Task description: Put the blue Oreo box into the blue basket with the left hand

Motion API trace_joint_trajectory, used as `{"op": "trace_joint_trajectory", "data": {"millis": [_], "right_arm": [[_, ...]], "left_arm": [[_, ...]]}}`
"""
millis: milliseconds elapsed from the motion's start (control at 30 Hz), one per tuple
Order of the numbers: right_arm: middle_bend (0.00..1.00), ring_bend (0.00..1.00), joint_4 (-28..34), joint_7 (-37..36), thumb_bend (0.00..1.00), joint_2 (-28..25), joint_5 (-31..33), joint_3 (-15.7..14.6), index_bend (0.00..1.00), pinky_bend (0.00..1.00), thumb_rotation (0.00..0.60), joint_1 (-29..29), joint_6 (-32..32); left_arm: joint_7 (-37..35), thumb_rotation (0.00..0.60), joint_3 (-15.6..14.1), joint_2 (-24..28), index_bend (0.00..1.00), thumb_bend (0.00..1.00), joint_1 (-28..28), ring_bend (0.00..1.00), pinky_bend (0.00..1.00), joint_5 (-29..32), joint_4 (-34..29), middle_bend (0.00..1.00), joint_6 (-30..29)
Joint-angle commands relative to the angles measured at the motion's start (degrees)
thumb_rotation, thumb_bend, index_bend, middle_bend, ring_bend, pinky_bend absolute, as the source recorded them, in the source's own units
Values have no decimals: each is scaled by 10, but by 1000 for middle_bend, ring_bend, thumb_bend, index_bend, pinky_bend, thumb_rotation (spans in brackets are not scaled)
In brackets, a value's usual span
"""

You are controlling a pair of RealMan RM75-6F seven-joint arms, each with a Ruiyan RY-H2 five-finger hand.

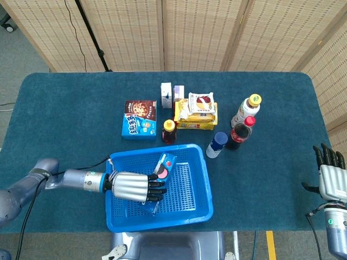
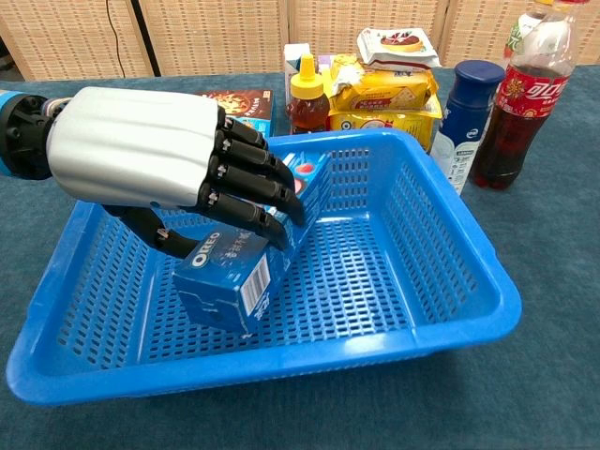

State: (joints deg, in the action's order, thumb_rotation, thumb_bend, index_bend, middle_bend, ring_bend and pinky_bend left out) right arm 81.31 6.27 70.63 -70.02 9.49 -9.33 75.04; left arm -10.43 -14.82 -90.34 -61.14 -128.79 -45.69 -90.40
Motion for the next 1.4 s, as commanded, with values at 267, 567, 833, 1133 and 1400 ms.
{"op": "trace_joint_trajectory", "data": {"millis": [267, 567, 833, 1133, 1400], "right_arm": [[0, 0, 2, 5, 0, 1, -2, -3, 0, 0, 600, -2, -3], [0, 0, 9, 9, 0, 1, -11, -8, 0, 0, 600, -3, -2], [0, 0, 20, 3, 0, -6, -28, -15, 0, 0, 600, -1, 4], [0, 0, 30, 7, 0, -6, -81, -25, 0, 0, 600, 6, 50], [0, 0, 39, 2, 0, -9, -112, -31, 0, 0, 600, 10, 74]], "left_arm": [[0, 199, 7, 34, 0, 343, 5, 0, 130, 27, -55, 0, -7], [36, 130, 38, 136, 0, 294, 62, 0, 67, 112, -177, 0, -26], [51, 40, 36, 264, 0, 294, 198, 0, 0, 294, -351, 0, -11], [-15, 42, 13, 291, 0, 294, 365, 0, 0, 457, -402, 0, 6], [-105, 63, 38, 241, 0, 294, 439, 0, 0, 483, -350, 0, 10]]}}
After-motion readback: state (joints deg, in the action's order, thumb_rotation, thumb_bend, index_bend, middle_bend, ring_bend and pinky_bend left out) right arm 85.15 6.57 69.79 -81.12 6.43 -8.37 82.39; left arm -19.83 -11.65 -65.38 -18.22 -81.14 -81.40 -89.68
